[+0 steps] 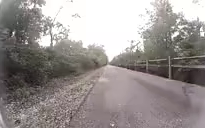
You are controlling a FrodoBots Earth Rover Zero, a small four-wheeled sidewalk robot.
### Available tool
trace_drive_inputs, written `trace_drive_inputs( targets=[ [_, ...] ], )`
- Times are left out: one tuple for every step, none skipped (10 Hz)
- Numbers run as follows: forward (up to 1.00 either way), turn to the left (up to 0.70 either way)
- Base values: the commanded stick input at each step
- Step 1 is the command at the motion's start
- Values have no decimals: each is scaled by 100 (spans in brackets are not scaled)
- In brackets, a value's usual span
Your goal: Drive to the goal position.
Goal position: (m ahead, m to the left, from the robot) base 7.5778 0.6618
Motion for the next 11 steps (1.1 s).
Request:
trace_drive_inputs(
  targets=[
    [70,3],
    [70,3],
    [70,3],
    [70,3],
    [70,3],
    [70,3],
    [70,3],
    [70,3],
    [70,3],
    [70,3],
    [70,3]
  ],
)
